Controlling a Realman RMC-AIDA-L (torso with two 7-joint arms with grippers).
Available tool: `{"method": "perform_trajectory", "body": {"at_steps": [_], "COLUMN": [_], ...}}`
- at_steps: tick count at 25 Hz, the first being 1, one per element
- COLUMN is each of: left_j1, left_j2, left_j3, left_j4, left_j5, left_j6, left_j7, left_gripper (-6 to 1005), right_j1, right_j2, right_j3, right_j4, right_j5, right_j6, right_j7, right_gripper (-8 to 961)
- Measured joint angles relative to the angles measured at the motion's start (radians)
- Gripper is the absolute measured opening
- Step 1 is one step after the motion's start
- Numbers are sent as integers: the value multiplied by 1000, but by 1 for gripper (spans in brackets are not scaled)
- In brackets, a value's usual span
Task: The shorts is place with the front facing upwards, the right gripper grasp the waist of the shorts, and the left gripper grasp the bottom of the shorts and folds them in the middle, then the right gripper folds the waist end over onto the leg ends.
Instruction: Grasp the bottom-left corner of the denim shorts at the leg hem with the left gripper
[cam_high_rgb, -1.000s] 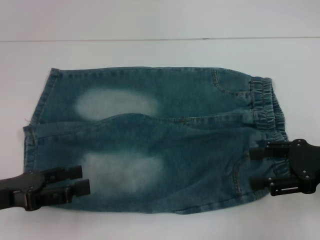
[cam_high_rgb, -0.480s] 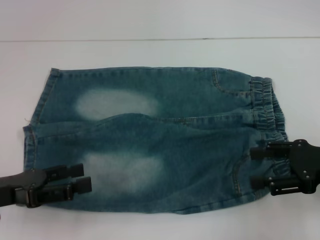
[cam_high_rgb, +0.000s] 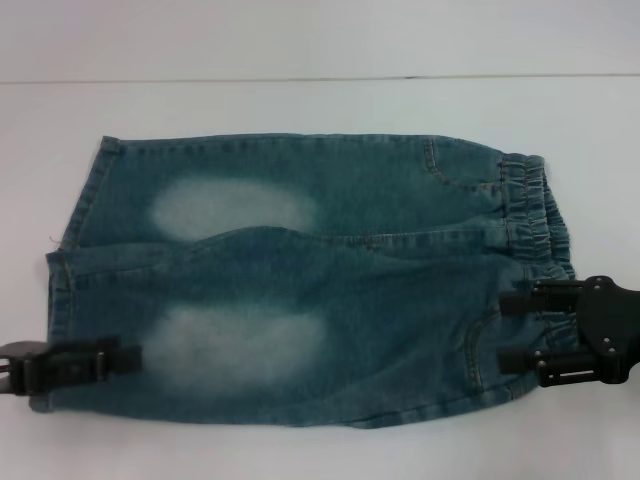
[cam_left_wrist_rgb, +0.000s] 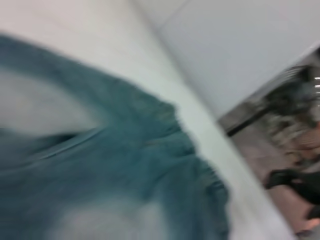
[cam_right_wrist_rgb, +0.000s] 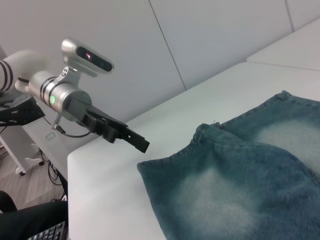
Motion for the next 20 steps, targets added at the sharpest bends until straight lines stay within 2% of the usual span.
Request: {"method": "perform_trajectory", "body": {"at_steps": [7,20], "left_j1": [-33,-56], "left_j2": [36,56], "left_j3": [-10,-11], "left_j4": [78,125], "left_j5": [163,268], "left_j6": [-50,-84], "left_j7": [-229,-326], "left_gripper": [874,875], "right_j1": [1,-3], "right_j2": [2,5], "right_j3": [0,0], "right_j4": [0,1], "right_j5": [0,6], "right_j6": [4,-11], "right_j7": [-2,-2], "right_gripper": [852,851]}}
